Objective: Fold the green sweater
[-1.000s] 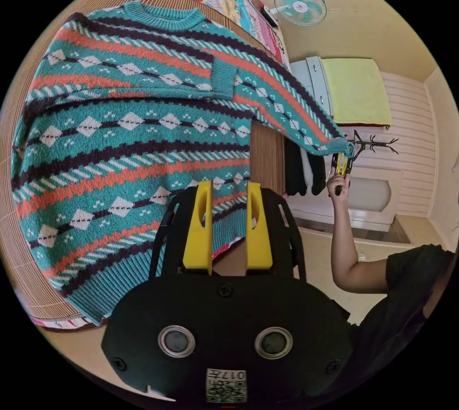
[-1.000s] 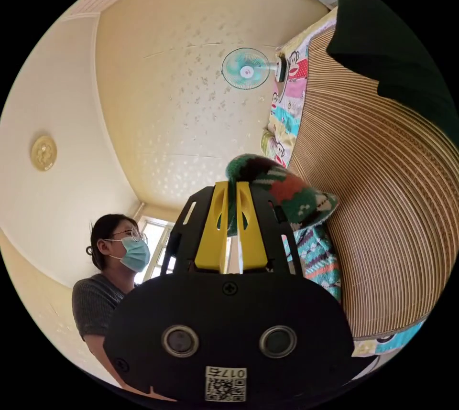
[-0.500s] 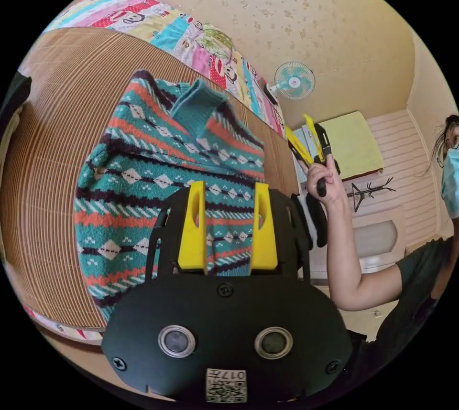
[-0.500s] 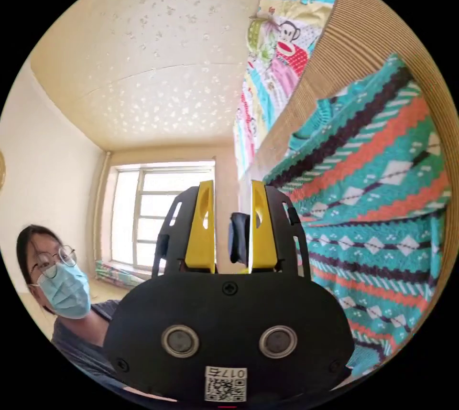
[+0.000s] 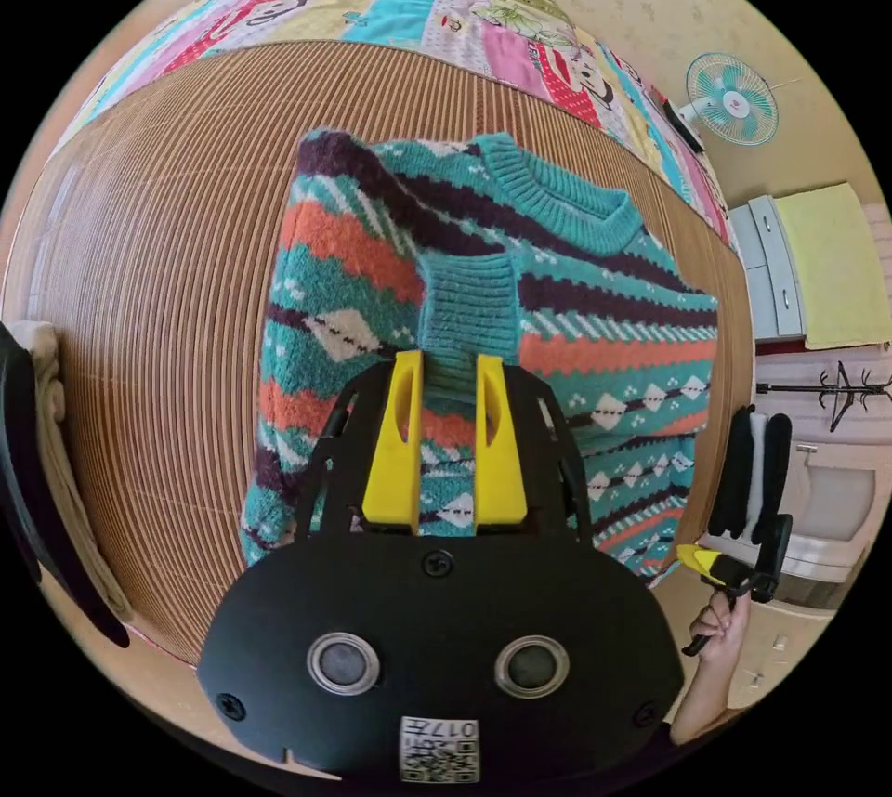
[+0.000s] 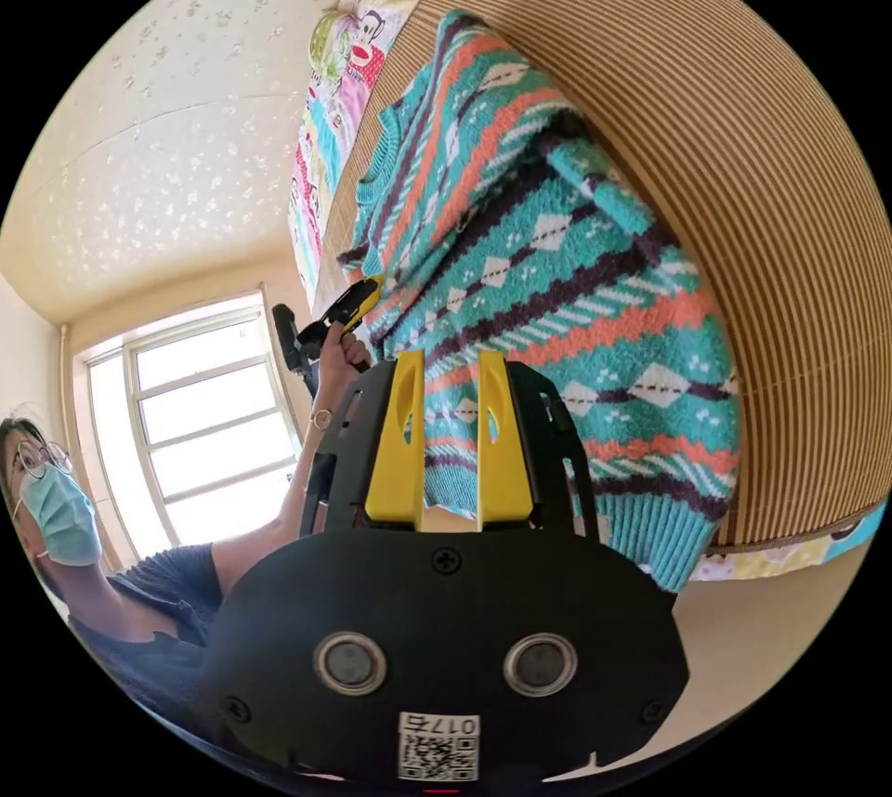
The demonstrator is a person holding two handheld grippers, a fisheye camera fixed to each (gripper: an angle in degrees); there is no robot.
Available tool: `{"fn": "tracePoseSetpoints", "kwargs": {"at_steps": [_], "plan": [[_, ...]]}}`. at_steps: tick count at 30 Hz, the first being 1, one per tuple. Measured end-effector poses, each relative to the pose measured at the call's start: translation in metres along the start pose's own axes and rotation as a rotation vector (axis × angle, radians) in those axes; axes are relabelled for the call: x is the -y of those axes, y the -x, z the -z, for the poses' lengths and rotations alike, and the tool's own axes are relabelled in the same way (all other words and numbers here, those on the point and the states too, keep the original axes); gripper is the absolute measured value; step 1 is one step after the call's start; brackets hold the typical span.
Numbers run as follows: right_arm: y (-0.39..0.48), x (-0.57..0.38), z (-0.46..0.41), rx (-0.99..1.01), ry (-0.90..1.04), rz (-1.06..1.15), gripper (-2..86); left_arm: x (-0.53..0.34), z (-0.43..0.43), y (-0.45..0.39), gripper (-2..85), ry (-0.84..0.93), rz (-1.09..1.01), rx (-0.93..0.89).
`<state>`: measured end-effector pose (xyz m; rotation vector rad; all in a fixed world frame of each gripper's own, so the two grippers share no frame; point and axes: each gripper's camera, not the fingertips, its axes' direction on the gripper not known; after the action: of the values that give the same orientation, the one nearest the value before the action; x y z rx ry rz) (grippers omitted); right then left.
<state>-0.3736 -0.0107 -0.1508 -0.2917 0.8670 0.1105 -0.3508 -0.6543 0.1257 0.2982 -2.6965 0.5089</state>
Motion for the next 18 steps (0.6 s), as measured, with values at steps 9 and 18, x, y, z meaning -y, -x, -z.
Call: {"fn": "tracePoseSetpoints", "kwargs": {"at_steps": [9,18], "plan": [[0.005,-0.005,-0.017,-0.08,0.059,0.031,8.5,-0.018,0.088,0.05,5.3,-0.206,0.012,-0.055],[-0.007,-0.036,0.035,-0.625,0.04,0.183,12.1,-0.15,0.12,0.152,7.5,-0.179,0.007,-0.1]]}}
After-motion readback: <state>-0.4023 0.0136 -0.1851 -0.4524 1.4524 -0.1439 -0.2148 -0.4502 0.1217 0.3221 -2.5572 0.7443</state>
